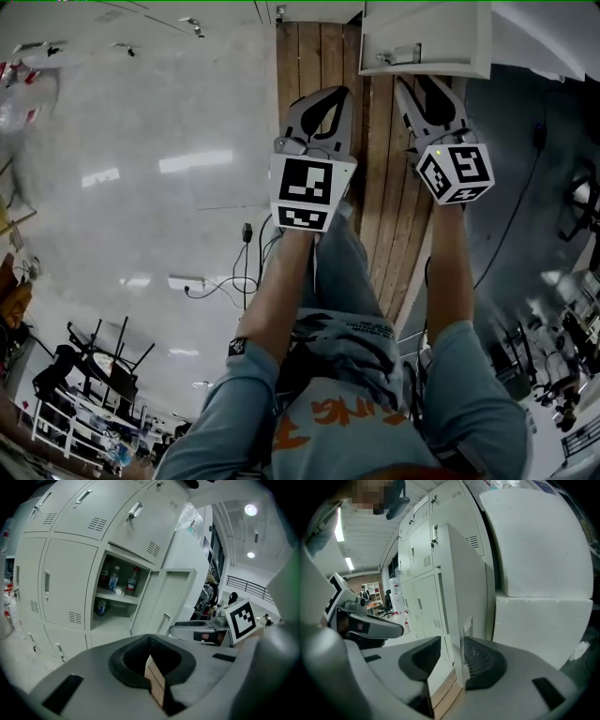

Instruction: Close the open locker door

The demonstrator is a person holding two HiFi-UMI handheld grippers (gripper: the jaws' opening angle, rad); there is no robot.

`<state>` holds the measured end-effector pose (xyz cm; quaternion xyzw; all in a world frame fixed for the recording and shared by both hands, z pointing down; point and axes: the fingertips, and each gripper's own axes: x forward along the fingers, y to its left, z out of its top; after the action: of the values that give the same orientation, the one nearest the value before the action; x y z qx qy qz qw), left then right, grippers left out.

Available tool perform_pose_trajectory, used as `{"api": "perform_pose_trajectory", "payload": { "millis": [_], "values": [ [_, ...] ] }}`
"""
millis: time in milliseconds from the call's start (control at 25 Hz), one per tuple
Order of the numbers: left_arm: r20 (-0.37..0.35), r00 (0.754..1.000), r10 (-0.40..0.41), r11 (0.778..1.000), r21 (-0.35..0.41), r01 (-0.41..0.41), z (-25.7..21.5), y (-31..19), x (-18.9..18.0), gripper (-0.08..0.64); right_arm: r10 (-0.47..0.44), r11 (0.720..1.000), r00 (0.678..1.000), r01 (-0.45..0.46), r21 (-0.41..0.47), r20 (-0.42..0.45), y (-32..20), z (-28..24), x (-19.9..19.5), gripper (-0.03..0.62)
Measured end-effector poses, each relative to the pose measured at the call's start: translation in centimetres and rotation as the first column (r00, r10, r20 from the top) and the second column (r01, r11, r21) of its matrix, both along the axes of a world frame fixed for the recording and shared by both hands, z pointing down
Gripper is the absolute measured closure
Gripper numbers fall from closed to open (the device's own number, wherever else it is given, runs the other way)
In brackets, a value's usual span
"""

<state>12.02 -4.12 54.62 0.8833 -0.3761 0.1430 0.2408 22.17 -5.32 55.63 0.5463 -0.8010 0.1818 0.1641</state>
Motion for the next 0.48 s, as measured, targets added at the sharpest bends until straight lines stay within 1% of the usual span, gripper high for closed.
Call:
{"api": "perform_pose_trajectory", "payload": {
  "millis": [280, 480],
  "values": [
    [0.003, 1.000, -0.007, 1.000, 0.001, 0.007, 0.7, -0.5, -0.9, 0.538, -0.028, 0.999, 0.999, 0.028, 0.014, -0.033, -1.5, 0.3, 0.4, 0.430],
    [-0.001, 0.999, -0.035, 0.999, 0.004, 0.035, 0.8, -1.5, -2.1, 0.538, -0.074, 0.997, 0.996, 0.075, 0.010, -0.043, -1.9, 0.7, -0.8, 0.430]
  ]
}}
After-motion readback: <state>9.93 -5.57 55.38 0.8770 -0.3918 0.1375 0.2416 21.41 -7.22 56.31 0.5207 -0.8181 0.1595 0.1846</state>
